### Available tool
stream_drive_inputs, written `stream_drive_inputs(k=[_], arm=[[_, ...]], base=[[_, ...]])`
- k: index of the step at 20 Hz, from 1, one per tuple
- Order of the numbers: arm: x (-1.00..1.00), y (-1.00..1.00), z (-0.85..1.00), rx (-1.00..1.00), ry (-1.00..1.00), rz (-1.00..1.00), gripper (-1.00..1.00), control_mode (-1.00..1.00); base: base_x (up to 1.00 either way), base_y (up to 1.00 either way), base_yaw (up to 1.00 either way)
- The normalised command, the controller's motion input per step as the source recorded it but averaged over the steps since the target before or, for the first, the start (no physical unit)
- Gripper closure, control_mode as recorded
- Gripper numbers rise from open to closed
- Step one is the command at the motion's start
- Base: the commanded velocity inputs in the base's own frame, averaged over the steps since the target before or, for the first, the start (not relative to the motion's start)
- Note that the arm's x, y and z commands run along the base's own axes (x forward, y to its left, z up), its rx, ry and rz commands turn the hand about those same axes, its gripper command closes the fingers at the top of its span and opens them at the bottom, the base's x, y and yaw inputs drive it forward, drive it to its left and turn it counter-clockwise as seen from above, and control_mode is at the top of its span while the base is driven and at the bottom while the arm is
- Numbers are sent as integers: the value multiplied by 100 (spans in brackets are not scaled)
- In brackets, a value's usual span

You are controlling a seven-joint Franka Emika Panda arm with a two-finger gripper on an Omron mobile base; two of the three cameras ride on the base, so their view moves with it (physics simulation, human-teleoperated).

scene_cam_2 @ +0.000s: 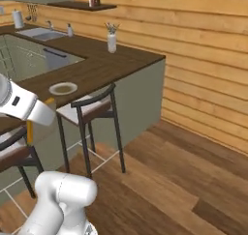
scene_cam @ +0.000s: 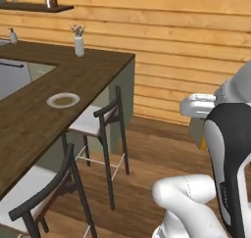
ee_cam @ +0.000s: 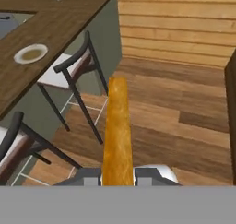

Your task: Start the toaster. Once the lever pops up, take the bread to the plate on the dining counter.

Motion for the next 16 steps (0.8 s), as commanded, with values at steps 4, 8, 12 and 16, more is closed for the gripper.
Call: stream_drive_inputs(k=[4, 8, 12, 16], arm=[[0, 0, 0, 0, 0, 0, 100, 100], [0, 0, 0, 0, 0, 0, 100, 100], [0, 0, 0, 0, 0, 0, 100, 100], [0, 0, 0, 0, 0, 0, 100, 100]], base=[[52, -80, 51], [57, -63, 61], [52, -58, 66], [39, -53, 68]])
